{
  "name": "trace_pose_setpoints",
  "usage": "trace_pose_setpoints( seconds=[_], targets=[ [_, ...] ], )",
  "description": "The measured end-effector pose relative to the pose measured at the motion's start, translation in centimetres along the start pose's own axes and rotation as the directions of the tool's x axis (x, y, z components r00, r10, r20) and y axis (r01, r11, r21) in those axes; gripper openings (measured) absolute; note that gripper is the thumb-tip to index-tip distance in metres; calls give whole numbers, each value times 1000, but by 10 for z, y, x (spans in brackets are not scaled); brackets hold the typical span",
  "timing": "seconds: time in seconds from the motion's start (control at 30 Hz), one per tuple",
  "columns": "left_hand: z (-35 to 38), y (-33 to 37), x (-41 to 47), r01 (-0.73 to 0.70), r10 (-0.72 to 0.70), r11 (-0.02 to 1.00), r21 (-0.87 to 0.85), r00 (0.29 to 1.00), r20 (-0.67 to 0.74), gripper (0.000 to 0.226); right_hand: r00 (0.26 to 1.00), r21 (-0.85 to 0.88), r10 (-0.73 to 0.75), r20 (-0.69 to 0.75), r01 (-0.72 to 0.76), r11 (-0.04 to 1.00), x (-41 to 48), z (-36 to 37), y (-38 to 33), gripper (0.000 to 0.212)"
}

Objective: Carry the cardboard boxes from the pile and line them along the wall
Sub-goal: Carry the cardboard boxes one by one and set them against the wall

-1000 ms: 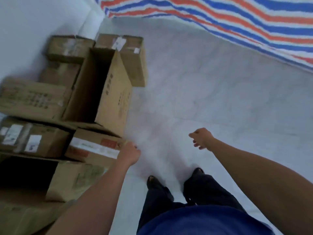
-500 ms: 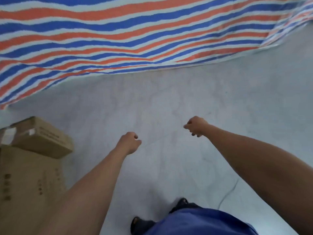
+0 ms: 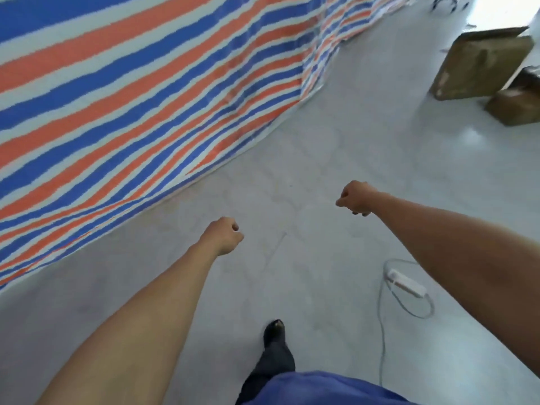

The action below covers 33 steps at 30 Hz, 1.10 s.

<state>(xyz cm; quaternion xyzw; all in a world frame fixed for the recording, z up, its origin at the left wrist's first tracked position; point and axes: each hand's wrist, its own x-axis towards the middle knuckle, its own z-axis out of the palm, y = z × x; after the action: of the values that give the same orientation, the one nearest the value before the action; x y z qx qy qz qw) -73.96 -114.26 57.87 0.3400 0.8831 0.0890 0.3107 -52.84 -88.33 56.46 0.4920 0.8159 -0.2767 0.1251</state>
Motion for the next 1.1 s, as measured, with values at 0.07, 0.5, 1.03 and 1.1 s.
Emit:
trace_pose_setpoints(
  seconds=[0.07, 0.5, 1.03, 1.1],
  targets=[
    [-24, 44, 59, -72, 69, 996, 55, 997, 45, 38, 995, 53, 76, -60, -73, 996, 41, -37, 17, 31],
    [-26, 374, 293, -498, 435, 833, 243, 859, 269, 37, 862, 349, 504, -61, -454, 820, 169, -179, 219, 32],
    [23, 735, 522, -564, 451, 788, 246, 801, 393, 42, 783, 447, 622, 11, -560, 697, 395, -399, 448, 32],
    [24, 773, 563, -571, 450, 779, 259, 797, 403, 40, 786, 449, 619, 12, -557, 699, 435, -425, 466, 31]
  ],
)
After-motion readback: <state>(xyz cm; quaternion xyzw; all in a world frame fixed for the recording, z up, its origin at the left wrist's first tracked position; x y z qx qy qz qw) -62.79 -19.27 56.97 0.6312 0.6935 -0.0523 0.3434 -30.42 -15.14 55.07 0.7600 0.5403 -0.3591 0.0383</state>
